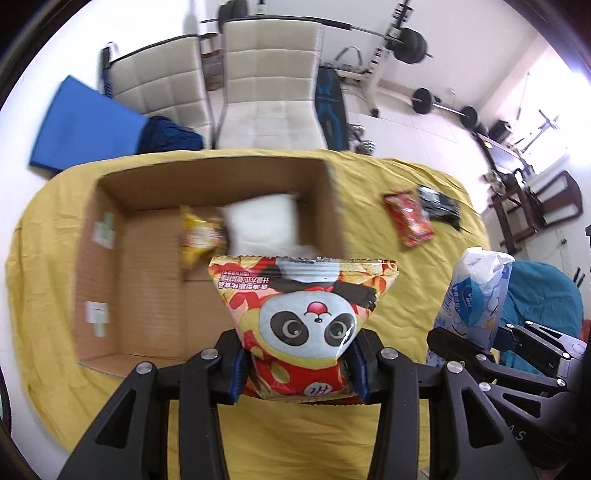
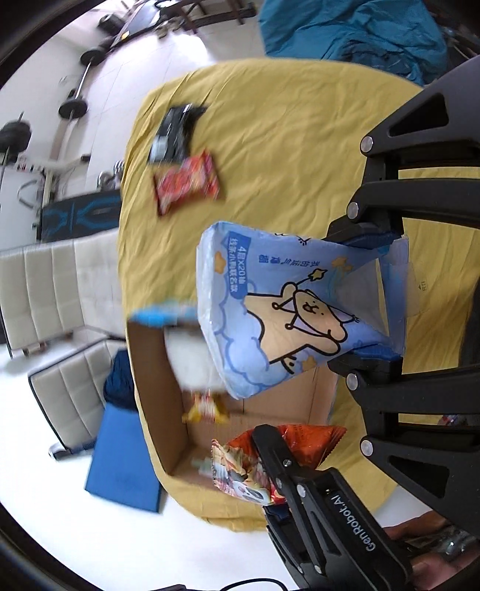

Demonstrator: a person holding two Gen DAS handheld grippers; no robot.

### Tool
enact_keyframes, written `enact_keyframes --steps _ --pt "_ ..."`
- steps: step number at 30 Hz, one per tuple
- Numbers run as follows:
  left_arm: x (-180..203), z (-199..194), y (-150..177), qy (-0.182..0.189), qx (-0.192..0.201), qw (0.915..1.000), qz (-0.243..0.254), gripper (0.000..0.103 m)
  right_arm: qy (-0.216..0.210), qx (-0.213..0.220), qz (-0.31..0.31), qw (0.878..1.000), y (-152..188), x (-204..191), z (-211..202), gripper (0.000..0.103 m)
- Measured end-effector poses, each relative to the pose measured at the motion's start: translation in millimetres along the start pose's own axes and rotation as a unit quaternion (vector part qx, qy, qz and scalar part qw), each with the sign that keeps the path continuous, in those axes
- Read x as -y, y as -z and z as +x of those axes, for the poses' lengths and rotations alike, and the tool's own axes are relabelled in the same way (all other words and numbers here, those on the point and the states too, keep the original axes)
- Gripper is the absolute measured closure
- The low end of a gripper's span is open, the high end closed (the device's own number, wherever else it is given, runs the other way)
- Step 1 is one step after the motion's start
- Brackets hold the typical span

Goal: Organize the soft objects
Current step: 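Carry the tissue pack and panda snack bag into the cardboard box with both tools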

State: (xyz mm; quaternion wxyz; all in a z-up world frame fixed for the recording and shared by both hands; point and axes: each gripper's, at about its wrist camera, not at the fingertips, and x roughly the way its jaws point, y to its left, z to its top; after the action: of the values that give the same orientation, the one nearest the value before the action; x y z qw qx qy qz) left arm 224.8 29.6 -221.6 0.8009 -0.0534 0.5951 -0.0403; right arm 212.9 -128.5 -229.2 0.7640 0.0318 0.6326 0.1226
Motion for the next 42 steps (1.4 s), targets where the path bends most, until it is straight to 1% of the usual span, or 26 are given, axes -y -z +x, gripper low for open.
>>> enact_keyframes --steps 4,6,8,10,14,20,22,24,27,32,36,42 --pt "-52.0 2.8 -10.0 -0.013 -0.006 0.9997 -0.019 0.062 -0.011 -0.012 -0.008 1.000 -13.4 -44.5 24.5 0.060" --pt "-75.2 9.7 -14.8 -0.018 -0.012 0.9994 -0.027 0.062 -0.002 -0.018 -0.012 1.000 -19.0 -61.3 39.8 0.060" --pt "-96.0 19.2 -19.7 -0.022 -0.019 0.9990 -0.035 0.062 -0.001 -0.031 -0.011 0.999 -24.5 -72.2 61.5 0.060" --pt "-115.2 31.8 -25.2 -0.025 -0.029 0.9984 -0.041 0.062 -0.002 -0.052 -0.003 0.999 -28.2 -81.6 85.6 0.060" --pt "-144.9 57.0 -30.2 -0.024 -0.050 0.9968 -0.058 0.062 0.007 -0.082 0.011 0.997 -30.4 -85.4 132.9 0.060" --pt "-177.3 103.1 -41.2 -0.023 -0.087 0.9934 -0.071 0.062 0.023 -0.115 0.023 0.993 -29.9 -84.6 181.8 0.060" --pt "-183.3 116.2 -45.8 -0.017 -0.095 0.9926 -0.073 0.062 0.028 -0.126 0.025 0.991 -29.3 -84.8 194.7 0.060" --pt "-186.4 129.5 -51.0 -0.020 -0.101 0.9922 -0.070 0.062 0.036 -0.131 0.025 0.990 -30.4 -85.8 204.2 0.060" --pt "-185.4 147.7 -58.6 -0.018 -0.113 0.9916 -0.059 0.062 0.045 -0.140 0.025 0.989 -32.1 -86.2 217.0 0.060" --pt "-181.2 167.3 -65.4 -0.020 -0.124 0.9908 -0.050 0.062 0.055 -0.151 0.027 0.987 -34.5 -87.4 233.3 0.058" --pt "-176.9 174.9 -66.1 -0.020 -0.133 0.9897 -0.048 0.061 0.058 -0.158 0.028 0.985 -34.3 -85.6 238.8 0.055" --pt "-175.7 172.9 -69.5 -0.015 -0.137 0.9887 -0.060 0.052 0.057 -0.162 0.032 0.985 -38.2 -91.5 246.1 0.050"
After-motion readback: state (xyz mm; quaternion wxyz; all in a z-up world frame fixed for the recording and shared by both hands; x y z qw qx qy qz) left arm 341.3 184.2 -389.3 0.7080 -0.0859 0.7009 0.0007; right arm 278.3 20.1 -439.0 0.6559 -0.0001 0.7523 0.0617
